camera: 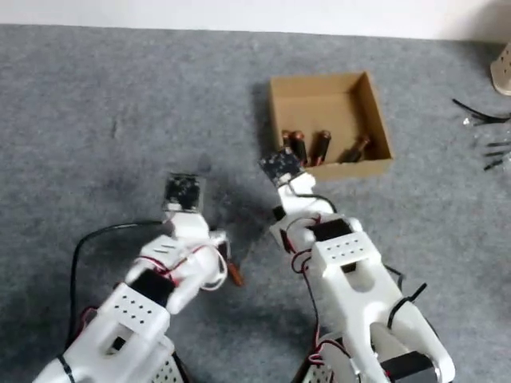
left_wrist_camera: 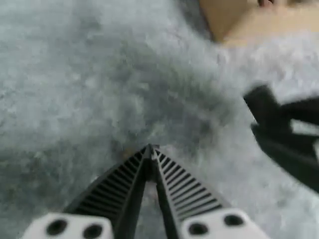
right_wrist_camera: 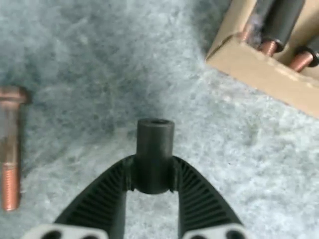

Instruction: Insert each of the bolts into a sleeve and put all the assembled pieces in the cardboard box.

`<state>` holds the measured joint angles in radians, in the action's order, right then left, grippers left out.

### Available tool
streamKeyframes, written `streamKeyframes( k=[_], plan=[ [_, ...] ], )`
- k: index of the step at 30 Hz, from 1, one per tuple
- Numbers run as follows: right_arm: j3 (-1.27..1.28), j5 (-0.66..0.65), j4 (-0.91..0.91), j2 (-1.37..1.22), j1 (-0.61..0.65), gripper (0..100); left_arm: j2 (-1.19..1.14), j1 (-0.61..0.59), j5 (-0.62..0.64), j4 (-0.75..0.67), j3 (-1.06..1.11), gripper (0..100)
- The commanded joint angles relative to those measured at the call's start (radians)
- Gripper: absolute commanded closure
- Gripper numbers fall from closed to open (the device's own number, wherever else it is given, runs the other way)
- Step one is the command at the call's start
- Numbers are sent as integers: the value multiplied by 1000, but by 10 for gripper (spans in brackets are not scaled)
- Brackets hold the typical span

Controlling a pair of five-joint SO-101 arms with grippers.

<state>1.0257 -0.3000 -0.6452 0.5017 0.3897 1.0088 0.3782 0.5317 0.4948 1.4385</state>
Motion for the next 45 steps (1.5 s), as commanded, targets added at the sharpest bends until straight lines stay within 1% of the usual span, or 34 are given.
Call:
streamKeyframes(
  k=[1,4,6,11,13,15,17,19,22,24,30,36,38,40,43,45],
  plan=[
    [-5,2,25,19,-13,995,-4,-16,35,-34,-5,992],
    [-5,2,25,19,-13,995,-4,-22,40,-25,-5,992],
    [-4,3,25,18,-12,995,-4,-19,41,21,-13,992],
    [-4,3,25,18,-12,994,-4,-24,41,64,-27,988],
    [-4,3,25,18,-12,994,-4,-24,41,92,-28,946],
    [-4,3,25,18,-12,994,-4,-18,43,115,-28,863],
    [-4,3,25,18,-12,994,-4,-18,44,130,-27,806],
    [4,3,28,18,-12,994,-4,-18,44,133,-25,819],
    [35,0,84,18,-10,994,-4,-16,44,133,-22,878],
    [50,0,104,18,-10,994,-4,-16,44,130,-21,899],
    [50,-2,104,18,-10,994,-5,-8,44,132,-8,902],
    [50,-2,104,18,-10,994,-4,96,49,140,8,902],
    [50,-2,104,18,-10,994,-4,114,94,141,15,897],
    [50,-2,104,18,-10,994,-4,101,114,141,12,853],
    [50,-2,104,18,-10,994,-5,50,114,141,15,748],
    [50,-2,104,18,-10,994,-5,30,115,155,12,738]
  ],
)
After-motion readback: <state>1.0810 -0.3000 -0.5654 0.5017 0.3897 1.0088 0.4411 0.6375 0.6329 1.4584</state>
